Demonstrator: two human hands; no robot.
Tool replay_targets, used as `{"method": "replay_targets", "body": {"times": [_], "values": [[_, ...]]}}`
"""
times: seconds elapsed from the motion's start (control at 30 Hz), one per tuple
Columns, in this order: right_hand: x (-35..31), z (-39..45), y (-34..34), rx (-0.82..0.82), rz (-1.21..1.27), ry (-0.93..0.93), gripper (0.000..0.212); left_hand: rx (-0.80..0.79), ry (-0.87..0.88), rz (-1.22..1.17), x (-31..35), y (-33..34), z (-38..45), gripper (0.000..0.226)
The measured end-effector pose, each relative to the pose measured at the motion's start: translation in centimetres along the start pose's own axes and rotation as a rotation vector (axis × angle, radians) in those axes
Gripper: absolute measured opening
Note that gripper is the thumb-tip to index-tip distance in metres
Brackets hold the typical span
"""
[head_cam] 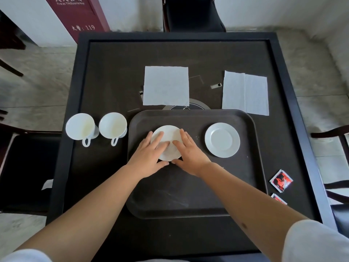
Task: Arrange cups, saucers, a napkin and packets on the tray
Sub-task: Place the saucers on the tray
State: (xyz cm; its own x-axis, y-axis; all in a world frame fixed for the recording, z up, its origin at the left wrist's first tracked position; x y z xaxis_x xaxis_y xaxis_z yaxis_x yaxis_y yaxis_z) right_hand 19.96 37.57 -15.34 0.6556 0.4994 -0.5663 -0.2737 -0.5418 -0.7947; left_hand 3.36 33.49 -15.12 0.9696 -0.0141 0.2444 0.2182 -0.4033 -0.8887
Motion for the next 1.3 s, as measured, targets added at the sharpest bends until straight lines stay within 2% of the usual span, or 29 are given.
{"method": "replay_targets", "body": {"times": [0.4,0.6,0.8,0.93,1.1,1.3], "values": [[-0.5,-0.1,0.4,-0.08,-0.076,0.059,0.066,-0.035,-0.068,0.044,0.6,0.3,-0.6,0.069],[-1.5,-1.7,0.1,-0.063,-0.178,0.095,0.085,-0.034,-0.1,0.051,0.1,-0.1,-2.5,0.075],[-4.6,-4.0,0.2,-0.014,-0.167,0.071,0.072,-0.009,-0.166,0.056,-0.7,-1.2,-6.4,0.077],[-7.1,-4.8,0.9,-0.069,-0.186,0.044,0.066,0.015,-0.213,0.038,-1.5,-2.2,-9.7,0.075],[-10.6,-3.8,0.9,-0.119,-0.191,0.011,0.068,0.056,-0.285,-0.028,-4.1,-3.8,-13.2,0.074],[-14.6,0.3,-0.2,-0.132,-0.202,-0.053,0.068,0.115,-0.263,0.029,-8.0,-6.1,-14.9,0.074]]}}
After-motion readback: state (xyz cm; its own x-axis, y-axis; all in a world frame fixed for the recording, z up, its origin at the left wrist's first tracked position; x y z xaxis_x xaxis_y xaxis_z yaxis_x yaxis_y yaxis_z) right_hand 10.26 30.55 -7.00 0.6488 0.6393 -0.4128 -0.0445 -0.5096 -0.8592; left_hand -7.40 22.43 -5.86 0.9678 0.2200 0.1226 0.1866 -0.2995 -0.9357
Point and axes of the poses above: each hand's wrist, its own z-axis towards the middle knuckle, its own y-axis out of the palm, x = y × z, the point moved 4 cm from there along z, towards the middle knuckle, and after that the axes turned 8 degrees about -y, right-handed, at the moved point
